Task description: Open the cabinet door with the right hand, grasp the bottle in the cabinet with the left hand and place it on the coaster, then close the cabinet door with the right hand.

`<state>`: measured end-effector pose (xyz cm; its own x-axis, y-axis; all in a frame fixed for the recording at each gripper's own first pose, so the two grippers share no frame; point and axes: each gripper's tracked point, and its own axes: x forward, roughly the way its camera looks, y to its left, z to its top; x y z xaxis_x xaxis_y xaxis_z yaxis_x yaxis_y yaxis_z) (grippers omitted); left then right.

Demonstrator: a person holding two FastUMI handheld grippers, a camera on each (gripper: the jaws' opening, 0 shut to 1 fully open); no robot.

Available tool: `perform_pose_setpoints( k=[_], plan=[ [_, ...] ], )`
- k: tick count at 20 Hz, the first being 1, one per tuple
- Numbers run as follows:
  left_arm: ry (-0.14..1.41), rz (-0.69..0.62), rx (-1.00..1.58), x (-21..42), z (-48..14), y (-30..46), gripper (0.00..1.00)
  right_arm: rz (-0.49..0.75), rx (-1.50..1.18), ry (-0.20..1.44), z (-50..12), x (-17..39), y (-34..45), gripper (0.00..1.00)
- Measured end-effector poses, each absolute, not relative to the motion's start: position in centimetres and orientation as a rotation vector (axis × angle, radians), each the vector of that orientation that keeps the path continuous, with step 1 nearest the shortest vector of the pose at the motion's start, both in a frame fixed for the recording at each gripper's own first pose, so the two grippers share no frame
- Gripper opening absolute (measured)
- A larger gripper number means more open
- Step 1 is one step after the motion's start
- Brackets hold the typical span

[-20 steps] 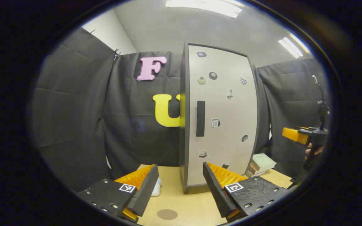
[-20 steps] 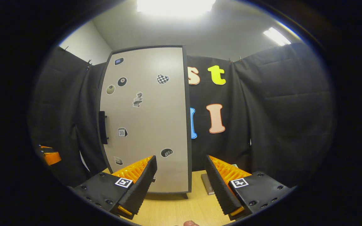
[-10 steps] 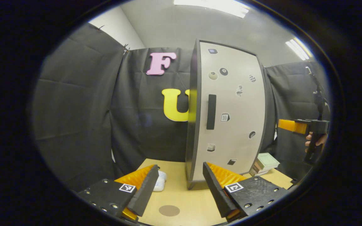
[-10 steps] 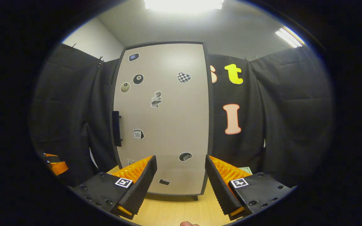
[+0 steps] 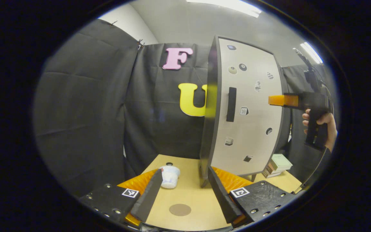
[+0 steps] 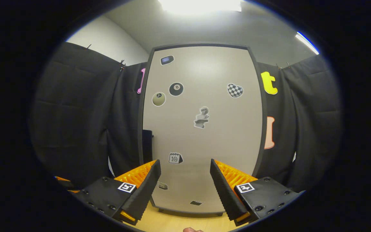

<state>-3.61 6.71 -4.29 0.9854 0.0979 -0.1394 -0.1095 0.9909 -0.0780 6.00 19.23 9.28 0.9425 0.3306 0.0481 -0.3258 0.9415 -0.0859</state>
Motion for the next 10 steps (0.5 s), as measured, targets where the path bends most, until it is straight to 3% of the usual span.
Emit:
perform_pose_setpoints(
  k=[10],
  plan=[
    [0.210,0.195,-0.115,-5.4,-8.5,10.7,0.87,0.403,-0.023,-0.077,9.9,10.2,27.3,0.97]
  ],
)
